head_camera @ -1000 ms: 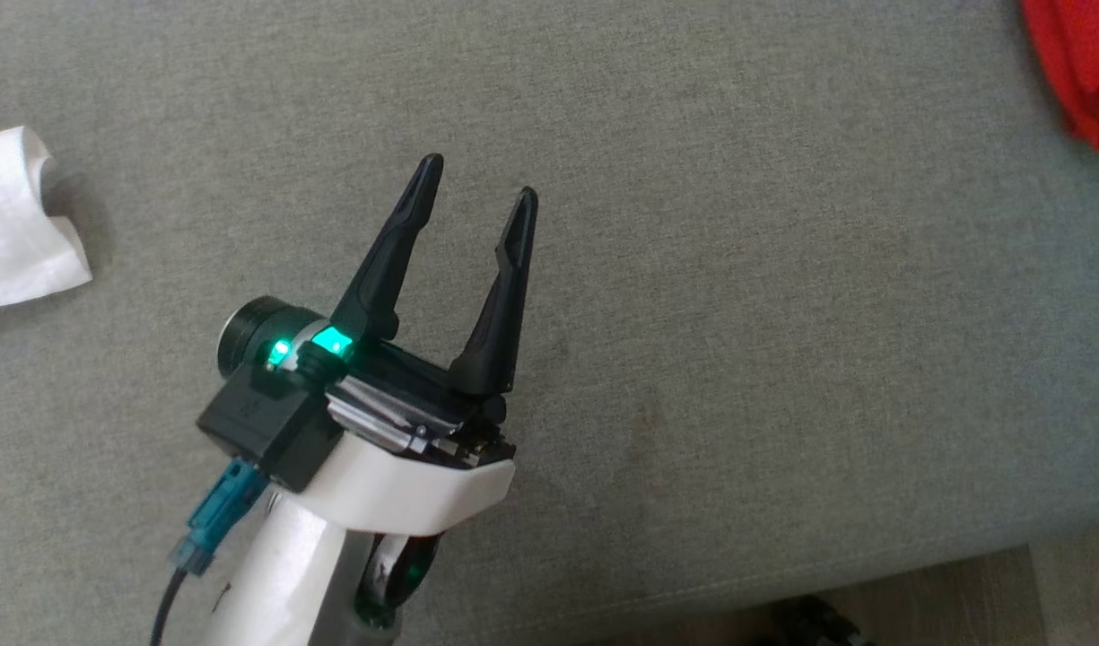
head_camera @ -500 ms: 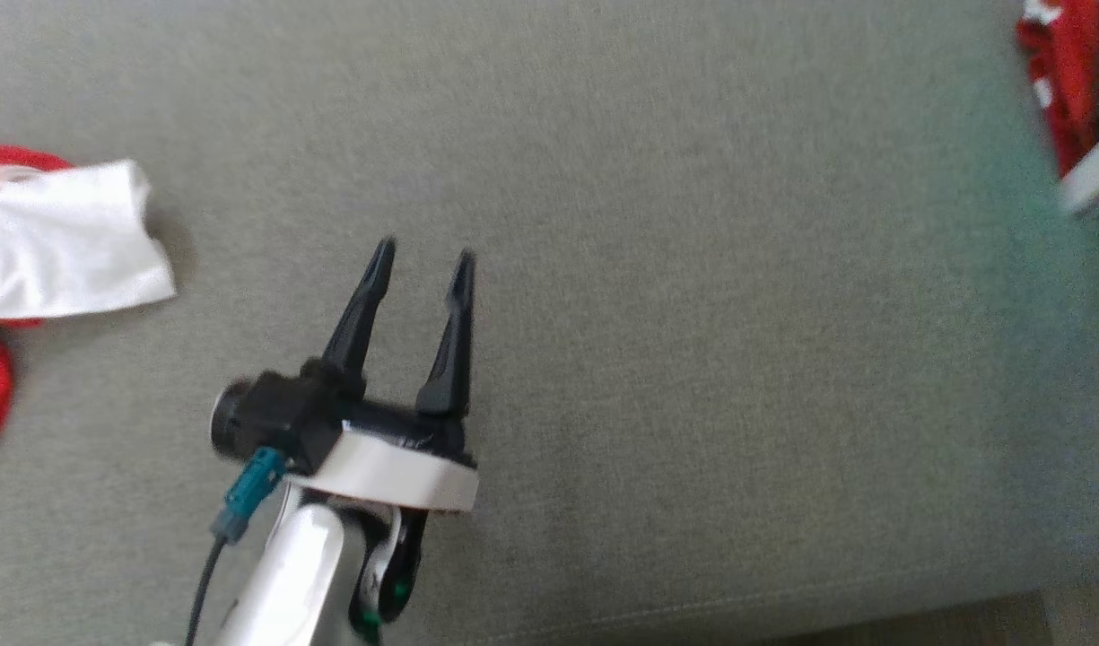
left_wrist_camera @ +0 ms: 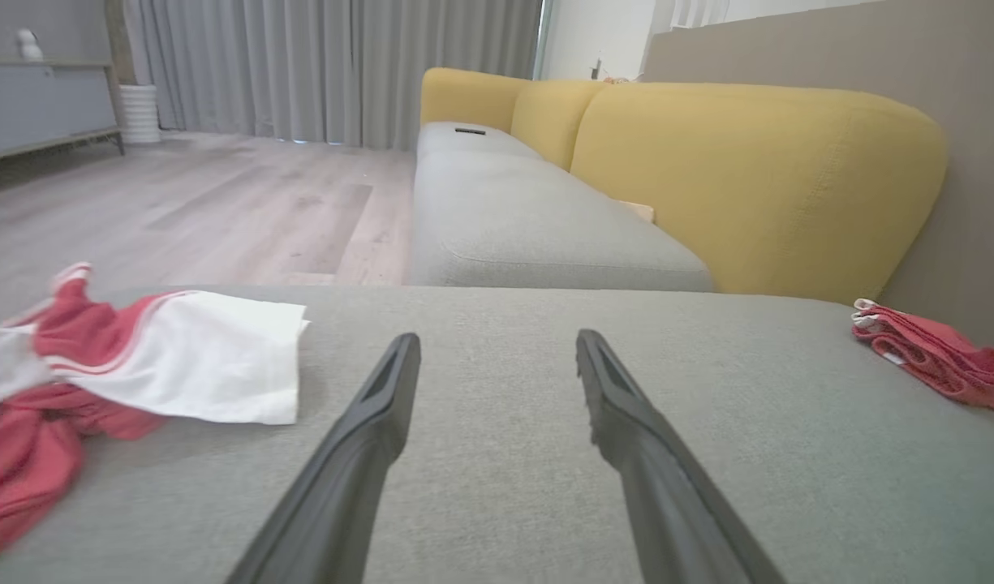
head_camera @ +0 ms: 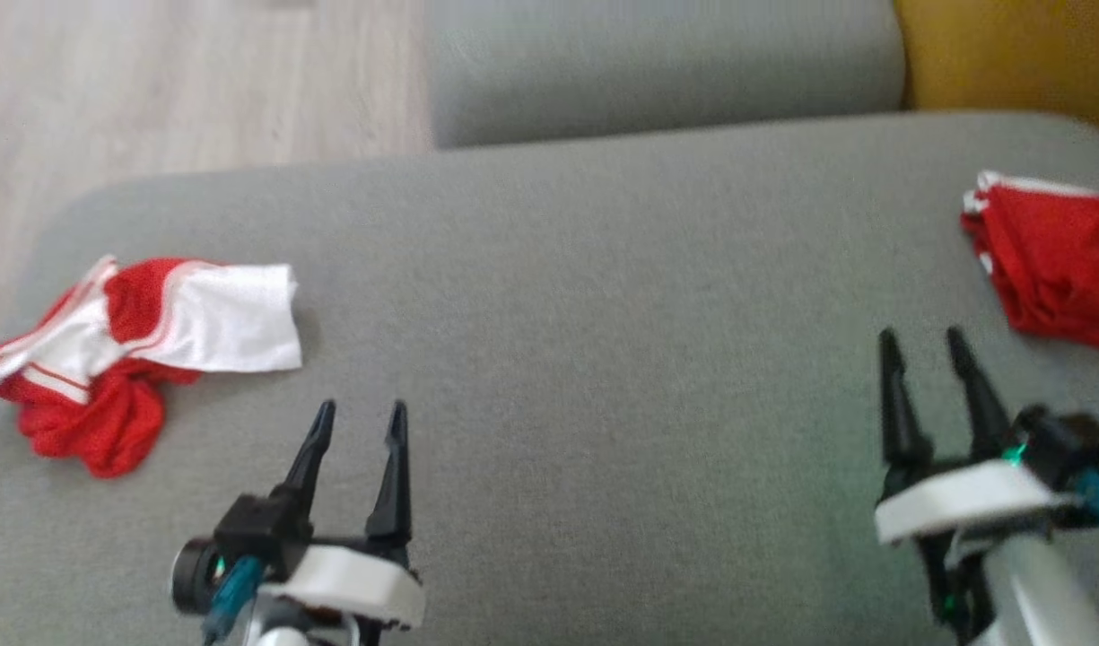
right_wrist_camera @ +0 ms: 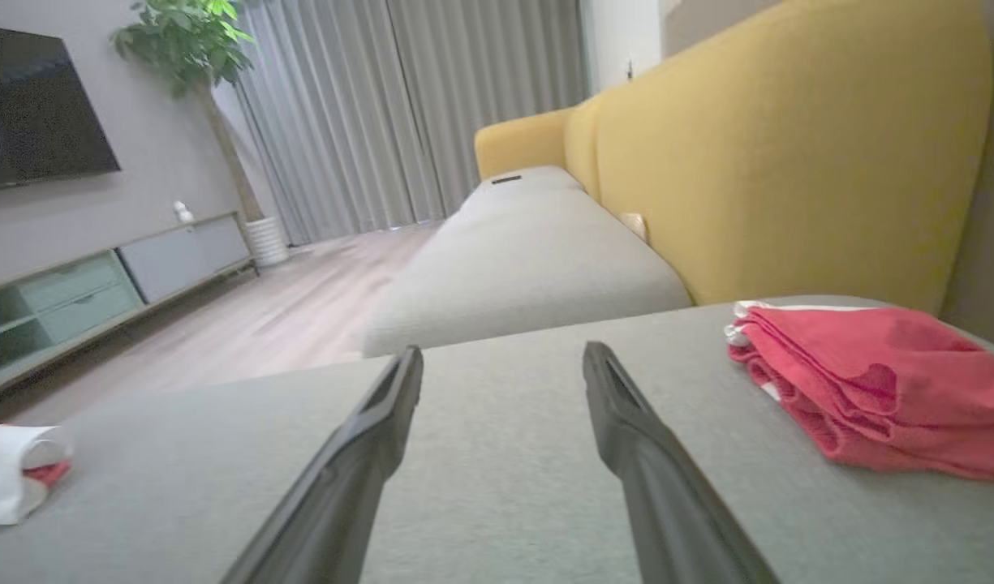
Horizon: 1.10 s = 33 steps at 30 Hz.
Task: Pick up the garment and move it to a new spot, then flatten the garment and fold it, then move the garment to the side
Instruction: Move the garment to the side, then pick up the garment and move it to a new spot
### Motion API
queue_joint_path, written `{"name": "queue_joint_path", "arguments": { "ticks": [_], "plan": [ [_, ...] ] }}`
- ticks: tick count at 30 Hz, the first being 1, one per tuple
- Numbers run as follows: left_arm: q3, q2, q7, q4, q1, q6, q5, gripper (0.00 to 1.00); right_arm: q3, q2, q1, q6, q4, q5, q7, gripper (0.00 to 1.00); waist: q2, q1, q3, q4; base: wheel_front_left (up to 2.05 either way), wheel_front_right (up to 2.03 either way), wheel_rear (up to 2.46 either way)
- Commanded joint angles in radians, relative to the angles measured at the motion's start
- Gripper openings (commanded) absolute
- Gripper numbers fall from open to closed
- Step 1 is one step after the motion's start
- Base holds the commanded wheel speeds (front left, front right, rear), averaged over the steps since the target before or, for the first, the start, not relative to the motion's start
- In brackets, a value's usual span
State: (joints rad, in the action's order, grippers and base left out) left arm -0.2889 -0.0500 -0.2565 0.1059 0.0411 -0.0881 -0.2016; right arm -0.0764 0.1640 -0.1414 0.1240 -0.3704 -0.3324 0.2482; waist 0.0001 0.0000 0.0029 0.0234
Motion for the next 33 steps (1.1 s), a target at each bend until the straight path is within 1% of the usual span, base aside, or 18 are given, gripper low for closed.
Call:
{"name": "queue_joint_path", "arguments": {
  "ticks": [1,2,6,12,17,26,30,33],
  "plan": [
    [0.047,0.000,-0.005,-0.046,-0.017,-0.002,0.011,1.00,-0.029,0.003,0.001,0.007,0.073,0.018,0.013,1.00,-0.0001,0.0000,-0.063,0.032,0.00,0.00,0.00],
    [0.056,0.000,-0.005,-0.055,0.000,0.001,0.013,1.00,-0.033,0.000,0.036,0.007,0.110,0.026,0.013,1.00,-0.0001,0.0000,-0.072,0.032,0.00,0.00,0.00],
    [0.083,0.000,-0.005,-0.094,0.057,0.018,0.041,1.00,0.013,-0.029,0.158,0.007,0.214,0.044,0.013,1.00,-0.0001,0.0000,-0.092,0.034,0.00,0.00,0.00],
    [0.105,0.000,-0.005,-0.103,0.127,0.044,0.062,1.00,0.020,-0.046,0.278,0.007,0.251,0.078,0.013,1.00,-0.0001,0.0000,-0.112,0.030,0.00,0.00,0.00],
    [0.112,0.000,-0.005,-0.100,0.140,0.040,0.070,1.00,0.042,-0.064,0.308,0.007,0.263,0.085,0.013,1.00,-0.0001,0.0000,-0.118,0.026,0.00,0.00,0.00],
    [0.109,0.000,-0.005,-0.084,0.137,0.037,0.076,1.00,0.042,-0.070,0.320,0.007,0.266,0.101,0.014,1.00,-0.0001,0.0000,-0.127,0.026,0.00,0.00,0.00],
    [0.110,0.000,-0.005,-0.080,0.131,0.036,0.076,1.00,0.044,-0.074,0.328,0.007,0.274,0.103,0.014,1.00,-0.0001,0.0000,-0.124,0.045,0.00,0.00,0.00],
    [0.115,0.000,-0.005,-0.082,0.125,0.033,0.080,1.00,0.036,-0.077,0.331,0.007,0.276,0.107,0.014,1.00,-0.0001,0.0000,-0.121,0.073,0.00,0.00,0.00]
  ]
}}
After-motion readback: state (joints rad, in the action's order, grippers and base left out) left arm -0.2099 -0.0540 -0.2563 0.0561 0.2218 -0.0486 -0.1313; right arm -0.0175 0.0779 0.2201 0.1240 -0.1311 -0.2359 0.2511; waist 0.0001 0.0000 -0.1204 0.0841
